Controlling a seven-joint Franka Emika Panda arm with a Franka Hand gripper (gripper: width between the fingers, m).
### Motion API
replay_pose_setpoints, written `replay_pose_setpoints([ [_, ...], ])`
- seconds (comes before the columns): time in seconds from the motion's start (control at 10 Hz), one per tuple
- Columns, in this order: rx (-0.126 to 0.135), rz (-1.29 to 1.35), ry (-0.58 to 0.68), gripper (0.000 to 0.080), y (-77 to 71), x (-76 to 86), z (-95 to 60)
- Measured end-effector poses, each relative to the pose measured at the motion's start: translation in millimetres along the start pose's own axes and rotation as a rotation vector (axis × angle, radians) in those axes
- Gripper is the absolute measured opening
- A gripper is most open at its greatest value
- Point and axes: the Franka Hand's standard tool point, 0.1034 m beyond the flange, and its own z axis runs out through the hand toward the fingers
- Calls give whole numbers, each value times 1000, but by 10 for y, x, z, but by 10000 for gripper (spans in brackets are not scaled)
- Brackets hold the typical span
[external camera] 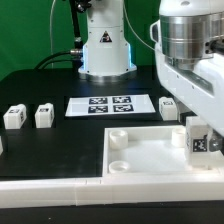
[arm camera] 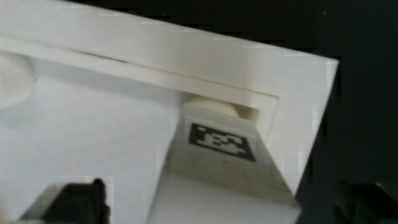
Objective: Assemble one leg
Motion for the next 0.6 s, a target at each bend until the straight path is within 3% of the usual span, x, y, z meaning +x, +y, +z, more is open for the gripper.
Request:
replay_pose_setpoints([
  [0.6, 2, -719, 9, 649, -21, -53, 1],
])
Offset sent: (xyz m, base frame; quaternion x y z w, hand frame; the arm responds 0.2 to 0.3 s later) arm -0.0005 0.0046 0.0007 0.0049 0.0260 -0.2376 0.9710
